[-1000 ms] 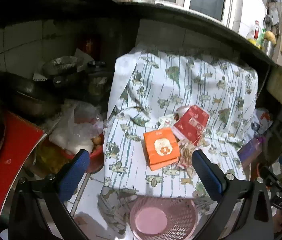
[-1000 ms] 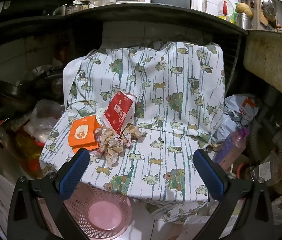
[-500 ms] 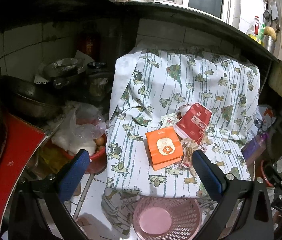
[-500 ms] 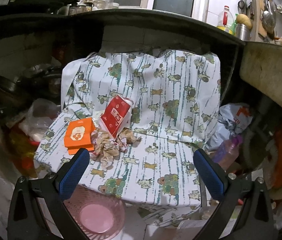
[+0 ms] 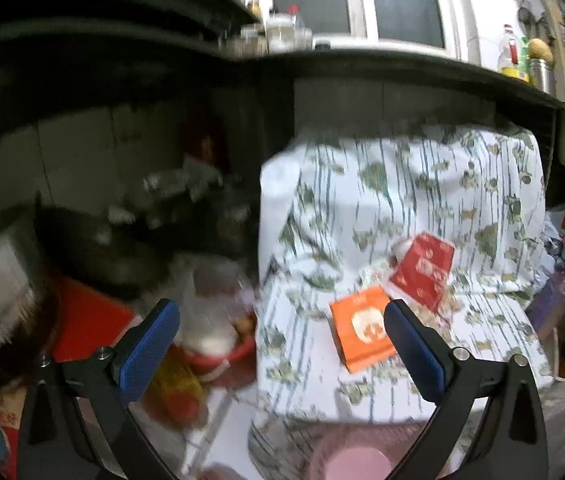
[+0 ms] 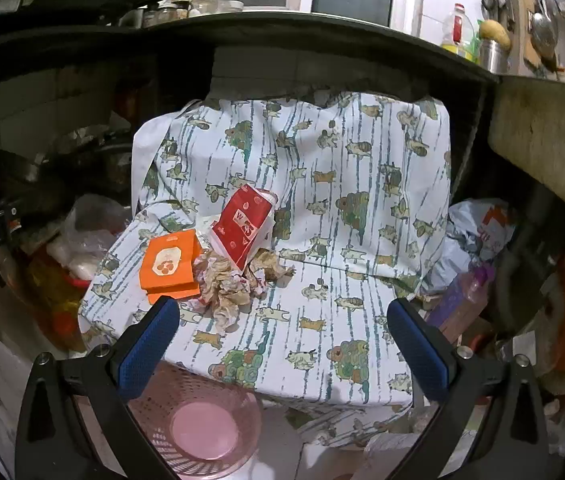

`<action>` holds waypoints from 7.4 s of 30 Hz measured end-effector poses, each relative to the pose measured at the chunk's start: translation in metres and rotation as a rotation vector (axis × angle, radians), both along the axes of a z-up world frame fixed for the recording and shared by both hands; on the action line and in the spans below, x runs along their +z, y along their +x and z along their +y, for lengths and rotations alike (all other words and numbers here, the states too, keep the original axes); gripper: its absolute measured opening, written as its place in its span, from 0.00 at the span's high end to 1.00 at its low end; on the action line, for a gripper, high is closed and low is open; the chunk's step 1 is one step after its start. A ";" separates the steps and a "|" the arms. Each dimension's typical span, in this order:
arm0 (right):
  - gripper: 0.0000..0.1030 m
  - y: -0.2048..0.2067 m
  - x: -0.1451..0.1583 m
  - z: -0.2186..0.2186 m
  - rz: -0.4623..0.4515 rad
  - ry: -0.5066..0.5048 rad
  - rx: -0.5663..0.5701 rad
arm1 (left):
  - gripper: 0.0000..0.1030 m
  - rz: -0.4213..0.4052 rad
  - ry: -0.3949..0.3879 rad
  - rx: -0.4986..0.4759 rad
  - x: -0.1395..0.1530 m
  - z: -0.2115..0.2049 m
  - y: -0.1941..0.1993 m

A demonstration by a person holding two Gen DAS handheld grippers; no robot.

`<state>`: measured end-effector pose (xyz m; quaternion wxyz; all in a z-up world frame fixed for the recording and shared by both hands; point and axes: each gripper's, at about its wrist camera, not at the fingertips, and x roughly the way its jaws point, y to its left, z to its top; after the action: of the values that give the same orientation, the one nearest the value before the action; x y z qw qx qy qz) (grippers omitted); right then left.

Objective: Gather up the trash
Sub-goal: 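Grasp crumpled wrappers with right tool while left tool grasps the orange box, then drop orange box into pink basket with left tool while right tool drops wrappers there, then move both tools back up toward the remaining trash on the stool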

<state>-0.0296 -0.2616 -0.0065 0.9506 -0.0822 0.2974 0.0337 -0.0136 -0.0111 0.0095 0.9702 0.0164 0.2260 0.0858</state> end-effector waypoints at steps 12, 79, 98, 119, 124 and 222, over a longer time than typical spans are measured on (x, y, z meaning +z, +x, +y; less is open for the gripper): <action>0.05 0.018 -0.003 -0.012 0.109 0.086 0.044 | 0.00 0.022 0.018 -0.082 0.002 -0.015 -0.002; 0.71 0.225 -0.126 0.010 0.684 0.278 0.020 | 0.14 0.832 -0.542 -0.118 -0.157 -0.017 0.250; 0.80 0.229 -0.082 -0.037 0.563 0.252 -0.048 | 0.93 0.775 -0.585 -0.155 -0.160 -0.033 0.239; 0.80 0.162 0.015 -0.016 0.320 0.190 0.083 | 0.94 0.388 -0.328 -0.251 0.025 0.008 0.115; 0.80 0.122 0.043 -0.003 0.290 0.240 0.130 | 0.94 0.360 -0.316 -0.271 0.034 0.007 0.076; 0.17 0.058 -0.023 -0.004 0.264 0.200 0.046 | 0.10 -0.003 -0.131 0.016 0.041 0.015 -0.005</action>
<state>0.0279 -0.2653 -0.0294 0.9056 0.0110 0.4132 0.0955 -0.0188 0.0040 0.0505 0.9688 -0.0489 0.2298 0.0785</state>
